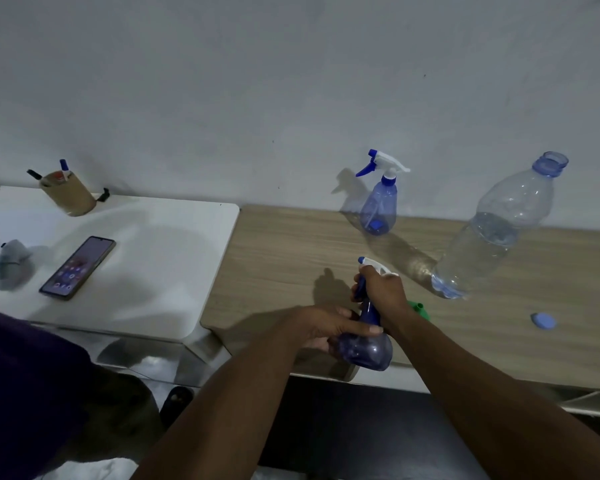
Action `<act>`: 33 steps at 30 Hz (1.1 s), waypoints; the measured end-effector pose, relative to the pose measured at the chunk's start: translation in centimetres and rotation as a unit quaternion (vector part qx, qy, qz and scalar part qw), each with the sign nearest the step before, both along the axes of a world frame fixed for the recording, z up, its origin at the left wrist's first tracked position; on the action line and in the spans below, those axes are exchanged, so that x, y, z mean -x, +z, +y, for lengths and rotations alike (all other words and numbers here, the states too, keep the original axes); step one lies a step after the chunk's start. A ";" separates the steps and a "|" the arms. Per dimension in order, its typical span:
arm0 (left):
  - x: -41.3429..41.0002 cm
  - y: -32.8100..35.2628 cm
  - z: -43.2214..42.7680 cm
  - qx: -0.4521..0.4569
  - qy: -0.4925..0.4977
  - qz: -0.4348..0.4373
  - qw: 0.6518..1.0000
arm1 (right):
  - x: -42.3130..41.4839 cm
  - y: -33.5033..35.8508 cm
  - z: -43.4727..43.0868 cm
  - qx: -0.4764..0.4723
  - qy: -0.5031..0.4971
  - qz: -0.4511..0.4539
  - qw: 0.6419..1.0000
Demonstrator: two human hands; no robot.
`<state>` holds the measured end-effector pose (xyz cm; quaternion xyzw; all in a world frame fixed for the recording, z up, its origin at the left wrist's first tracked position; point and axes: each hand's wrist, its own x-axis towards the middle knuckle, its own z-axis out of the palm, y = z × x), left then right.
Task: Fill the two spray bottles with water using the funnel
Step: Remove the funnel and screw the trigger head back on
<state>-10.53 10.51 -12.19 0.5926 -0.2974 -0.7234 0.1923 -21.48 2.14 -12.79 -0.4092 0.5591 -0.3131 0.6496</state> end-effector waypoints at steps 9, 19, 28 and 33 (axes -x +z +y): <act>-1.5 -0.9 -1.4 0.102 0.021 -0.138 0.985 | 0.0 2.1 -1.1 0.017 0.081 -0.032 0.996; -5.5 -1.9 -6.0 0.262 0.163 -0.271 0.912 | -1.7 6.9 -7.4 0.374 0.228 0.224 0.871; -8.2 -3.0 -10.9 0.346 0.162 -0.443 0.811 | -7.2 9.4 -12.9 0.425 0.308 0.292 0.800; -8.8 -4.3 -13.5 0.329 0.160 -0.435 0.823 | -9.0 8.5 -15.4 0.423 0.298 0.307 0.799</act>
